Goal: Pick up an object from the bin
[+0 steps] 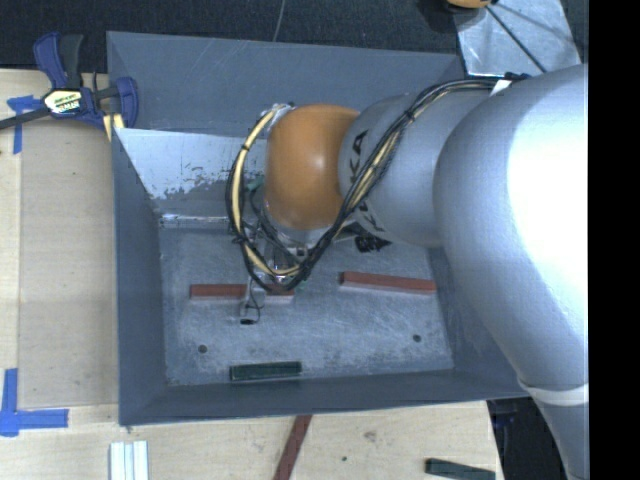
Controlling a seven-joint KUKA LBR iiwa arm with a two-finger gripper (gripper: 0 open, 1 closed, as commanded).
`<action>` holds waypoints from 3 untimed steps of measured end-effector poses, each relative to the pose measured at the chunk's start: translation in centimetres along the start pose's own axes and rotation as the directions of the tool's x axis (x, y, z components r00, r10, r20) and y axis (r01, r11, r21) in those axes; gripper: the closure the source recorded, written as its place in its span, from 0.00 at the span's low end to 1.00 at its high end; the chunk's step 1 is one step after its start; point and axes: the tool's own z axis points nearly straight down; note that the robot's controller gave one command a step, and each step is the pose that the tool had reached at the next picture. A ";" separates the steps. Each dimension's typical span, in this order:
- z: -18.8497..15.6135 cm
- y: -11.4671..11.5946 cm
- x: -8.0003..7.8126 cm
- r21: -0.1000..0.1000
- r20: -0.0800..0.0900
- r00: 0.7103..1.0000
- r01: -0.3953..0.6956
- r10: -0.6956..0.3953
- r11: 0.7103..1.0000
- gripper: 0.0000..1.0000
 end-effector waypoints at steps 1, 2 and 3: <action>1.8 0.1 -0.3 -0.006 0.019 1.000 -0.015 0.015 1.000 1.00; 1.7 0.1 -0.1 -0.006 0.017 1.000 -0.016 0.016 1.000 1.00; 1.0 0.0 0.0 -0.002 0.005 1.000 -0.016 0.016 1.000 1.00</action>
Offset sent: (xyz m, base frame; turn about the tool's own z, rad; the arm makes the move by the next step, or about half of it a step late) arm 0.0000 0.0000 0.0000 0.0000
